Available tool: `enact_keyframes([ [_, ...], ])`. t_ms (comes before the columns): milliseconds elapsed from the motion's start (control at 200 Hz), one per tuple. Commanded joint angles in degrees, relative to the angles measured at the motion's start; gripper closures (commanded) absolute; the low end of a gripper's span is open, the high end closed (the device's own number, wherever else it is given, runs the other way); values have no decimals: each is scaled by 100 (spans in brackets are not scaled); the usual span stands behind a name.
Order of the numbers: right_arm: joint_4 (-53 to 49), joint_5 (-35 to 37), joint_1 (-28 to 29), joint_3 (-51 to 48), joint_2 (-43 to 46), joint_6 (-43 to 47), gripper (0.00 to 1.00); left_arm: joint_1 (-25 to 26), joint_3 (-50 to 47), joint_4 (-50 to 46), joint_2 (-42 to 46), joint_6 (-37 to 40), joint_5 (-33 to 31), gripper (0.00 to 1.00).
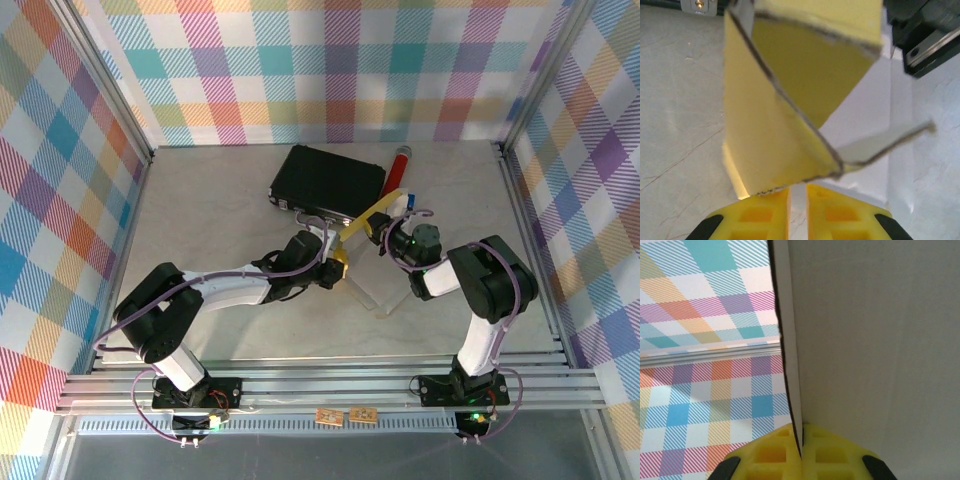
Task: Fold the paper box
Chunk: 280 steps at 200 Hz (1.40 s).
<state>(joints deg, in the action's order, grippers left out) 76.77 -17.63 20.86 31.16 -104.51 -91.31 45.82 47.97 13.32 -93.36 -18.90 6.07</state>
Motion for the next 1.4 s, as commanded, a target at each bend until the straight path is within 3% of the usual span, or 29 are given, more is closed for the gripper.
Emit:
enact_keyframes([
  [0,-457,-355,117,-35,-97,-122,100,-13,310,766,182,-351,-126,85],
  [515,-211,-259,127,-167,-153,-238,100,223,429,696,-401,-200,-896,82],
  [1110,-322,-96,129,-286,60,-247,100,593,534,773,-1097,-129,-2944,78],
  [1150,-353,-79,129,-293,85,-256,100,607,547,762,-1127,-169,-3021,76],
  [1240,-440,-57,129,-286,155,-255,100,671,470,786,-1118,-317,-3144,63],
  [1395,-701,-6,129,-234,311,-223,100,788,273,884,-1024,-419,-3223,59],
])
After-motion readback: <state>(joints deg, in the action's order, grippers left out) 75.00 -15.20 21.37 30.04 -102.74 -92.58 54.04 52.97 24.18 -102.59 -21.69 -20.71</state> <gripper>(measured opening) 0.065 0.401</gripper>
